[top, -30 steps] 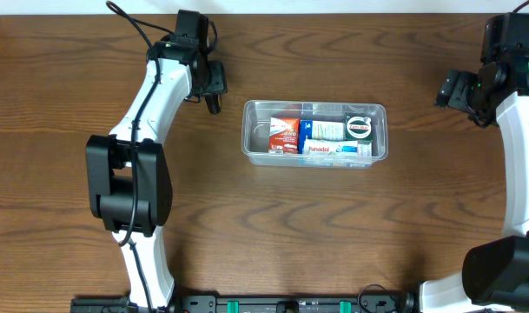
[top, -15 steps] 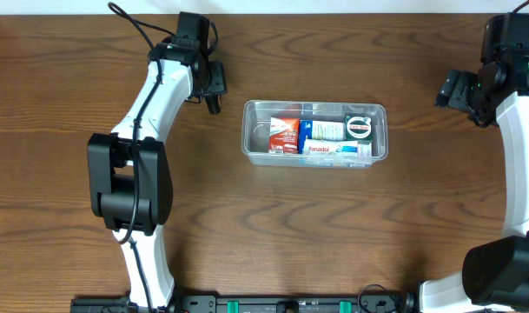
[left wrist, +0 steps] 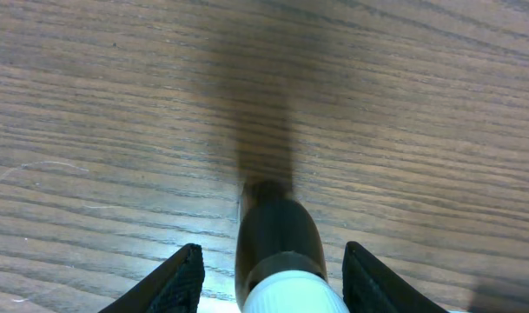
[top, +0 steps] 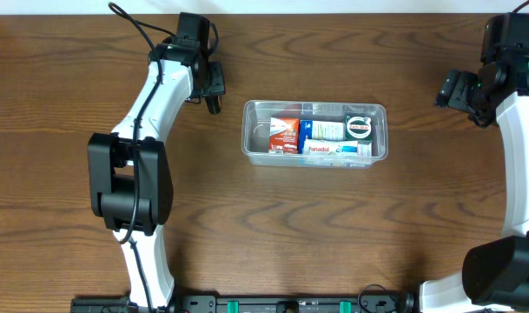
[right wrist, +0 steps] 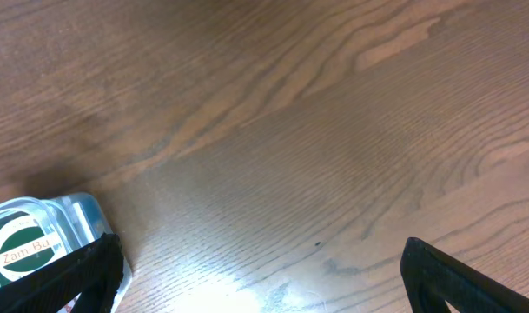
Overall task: Pack container
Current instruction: 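Lower the left gripper and close on the white-capped bottle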
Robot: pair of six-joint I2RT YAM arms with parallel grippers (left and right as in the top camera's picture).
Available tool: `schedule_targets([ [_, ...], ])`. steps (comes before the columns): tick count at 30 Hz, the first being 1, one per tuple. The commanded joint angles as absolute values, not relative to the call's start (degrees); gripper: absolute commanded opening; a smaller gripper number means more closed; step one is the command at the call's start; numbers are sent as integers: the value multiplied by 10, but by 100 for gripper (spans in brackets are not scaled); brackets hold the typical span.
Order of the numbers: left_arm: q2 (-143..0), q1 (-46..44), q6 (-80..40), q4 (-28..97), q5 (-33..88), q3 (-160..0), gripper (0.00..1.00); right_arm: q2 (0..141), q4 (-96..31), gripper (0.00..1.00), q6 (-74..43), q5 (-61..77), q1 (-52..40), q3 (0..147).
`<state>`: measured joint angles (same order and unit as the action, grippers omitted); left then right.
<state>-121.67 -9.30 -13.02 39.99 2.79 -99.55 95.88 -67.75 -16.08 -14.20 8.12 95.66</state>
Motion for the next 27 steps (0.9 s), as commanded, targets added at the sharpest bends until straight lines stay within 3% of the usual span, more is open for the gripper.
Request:
schedule_targets([
  [1,-1225,-101,-121,400,21,-987,52,960,-677,99,-158,-150,86,958],
  [17,-1242,-107,-121,402,18,-987,52,960,-677,99,-158,-150,86,958],
  [27,-1242,-107,-120,411,-23,-987,42,960,-677,99,-158,-150,86,958],
])
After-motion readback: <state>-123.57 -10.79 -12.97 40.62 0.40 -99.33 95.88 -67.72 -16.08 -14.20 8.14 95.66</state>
